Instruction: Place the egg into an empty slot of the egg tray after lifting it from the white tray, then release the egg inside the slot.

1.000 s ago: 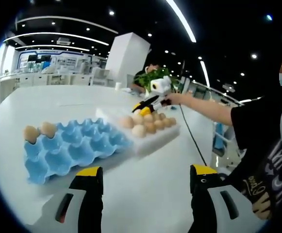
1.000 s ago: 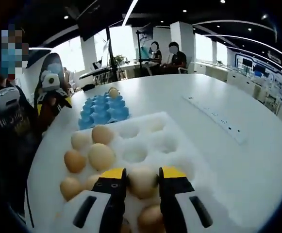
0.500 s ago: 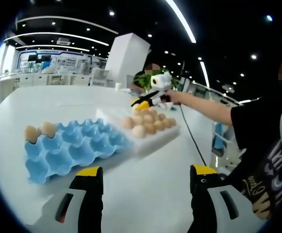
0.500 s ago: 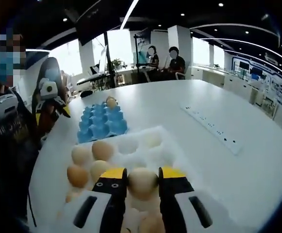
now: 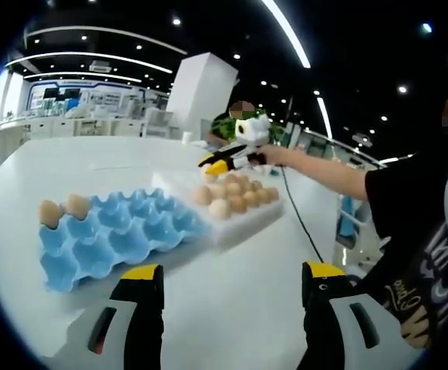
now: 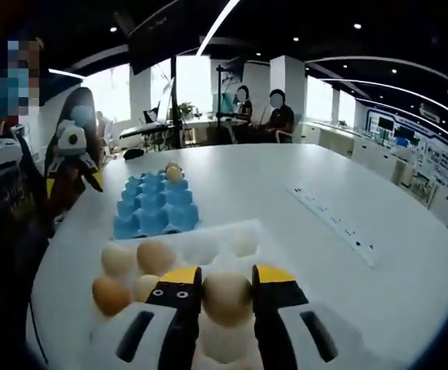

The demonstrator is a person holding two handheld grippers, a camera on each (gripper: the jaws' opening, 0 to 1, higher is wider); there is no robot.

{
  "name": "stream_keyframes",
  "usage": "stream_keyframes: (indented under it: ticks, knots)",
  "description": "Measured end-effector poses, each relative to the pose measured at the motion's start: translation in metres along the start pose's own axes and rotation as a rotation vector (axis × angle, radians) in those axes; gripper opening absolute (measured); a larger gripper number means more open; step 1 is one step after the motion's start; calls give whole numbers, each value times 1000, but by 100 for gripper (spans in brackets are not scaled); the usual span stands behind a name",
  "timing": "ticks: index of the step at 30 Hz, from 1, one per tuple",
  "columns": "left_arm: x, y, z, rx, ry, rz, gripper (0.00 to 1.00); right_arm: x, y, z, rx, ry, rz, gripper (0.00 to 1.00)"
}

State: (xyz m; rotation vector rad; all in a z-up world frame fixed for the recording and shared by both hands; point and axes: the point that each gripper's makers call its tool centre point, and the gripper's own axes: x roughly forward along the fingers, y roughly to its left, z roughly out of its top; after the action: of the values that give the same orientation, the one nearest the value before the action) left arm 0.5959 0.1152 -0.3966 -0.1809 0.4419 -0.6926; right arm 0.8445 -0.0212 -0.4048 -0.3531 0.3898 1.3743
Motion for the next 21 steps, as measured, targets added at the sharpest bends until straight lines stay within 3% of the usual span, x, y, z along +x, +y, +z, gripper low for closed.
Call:
stream_keyframes:
  ticks: [5,9,21]
  knots:
    - [0,0,0,-1,-1,-2,74,-6,-2,-4,0,1,-11,30]
    - [2,-4,0,3,1,-9,74,-1,4,-21,-34,42,-13,34]
    - [-2,-5,2,11,-6,-2,74,3,2,-13,-2,39,-24,34]
